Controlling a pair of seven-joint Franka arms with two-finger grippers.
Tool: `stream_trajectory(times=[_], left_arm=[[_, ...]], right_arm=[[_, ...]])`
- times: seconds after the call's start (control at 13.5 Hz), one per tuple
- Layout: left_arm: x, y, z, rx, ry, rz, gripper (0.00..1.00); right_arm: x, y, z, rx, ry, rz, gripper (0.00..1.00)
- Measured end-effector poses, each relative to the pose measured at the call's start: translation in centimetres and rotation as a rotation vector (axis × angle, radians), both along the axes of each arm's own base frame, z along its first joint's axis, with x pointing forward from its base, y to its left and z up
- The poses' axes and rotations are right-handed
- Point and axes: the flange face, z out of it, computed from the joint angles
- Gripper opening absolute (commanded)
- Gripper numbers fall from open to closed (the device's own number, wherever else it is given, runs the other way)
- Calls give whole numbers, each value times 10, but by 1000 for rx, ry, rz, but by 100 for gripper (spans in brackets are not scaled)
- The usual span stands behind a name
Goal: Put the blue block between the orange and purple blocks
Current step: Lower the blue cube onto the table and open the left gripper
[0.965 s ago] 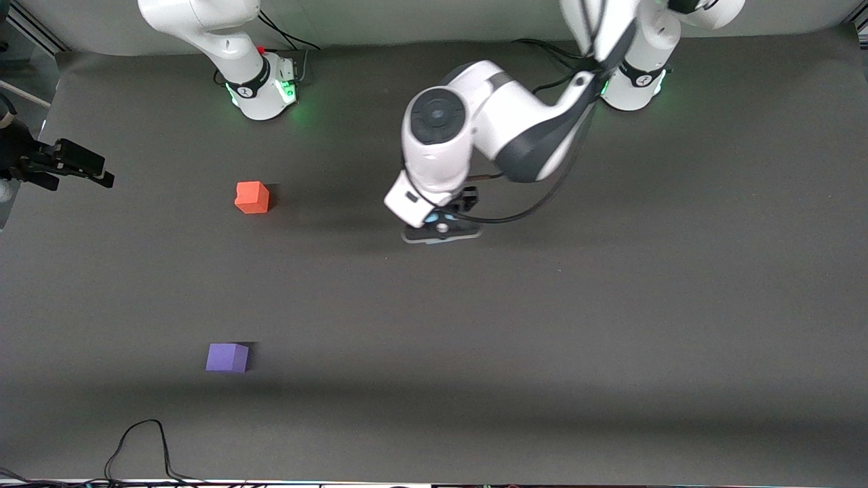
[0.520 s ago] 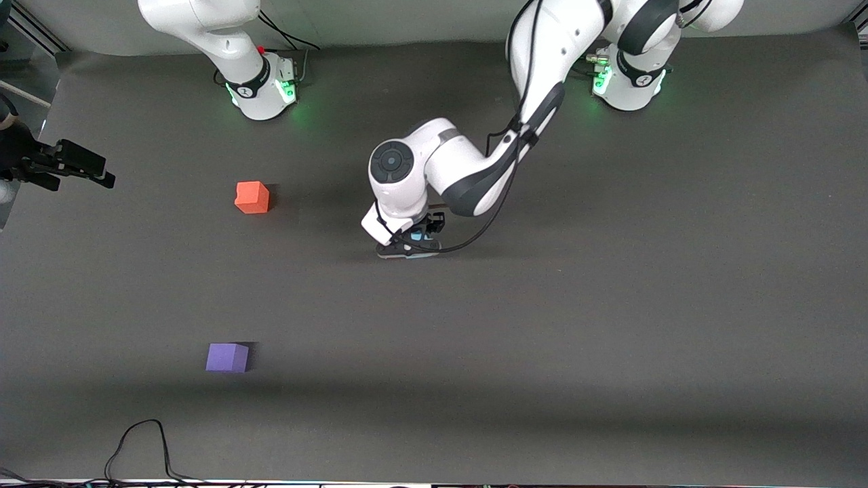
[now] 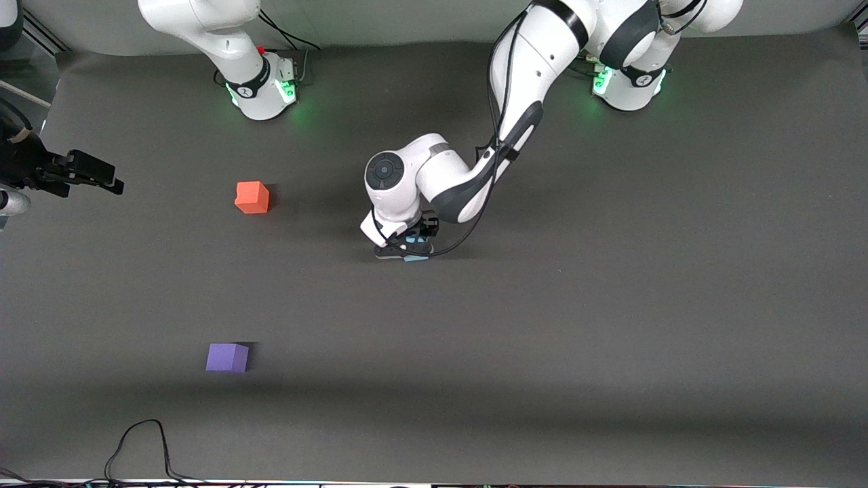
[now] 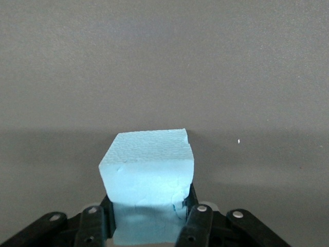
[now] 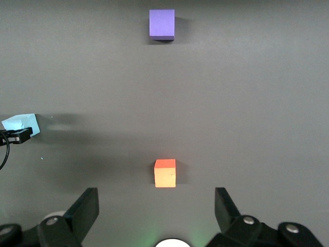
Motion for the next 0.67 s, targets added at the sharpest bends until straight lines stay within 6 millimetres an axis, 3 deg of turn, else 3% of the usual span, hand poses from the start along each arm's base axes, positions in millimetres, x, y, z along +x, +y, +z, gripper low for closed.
stream_trajectory(times=[0.07, 0.37, 0.52, 0.67], left_arm=[[1, 1, -2, 0, -1, 1, 98], [4, 2, 1, -3, -10, 8, 100], [10, 2, 20, -12, -21, 18, 100], [25, 14, 62, -8, -22, 48, 100]], right_arm=[[0, 1, -1, 0, 1, 2, 100], [1, 9, -2, 0, 4, 17, 100], [2, 11, -3, 0, 5, 20, 100], [3, 17, -4, 0, 8, 31, 100]])
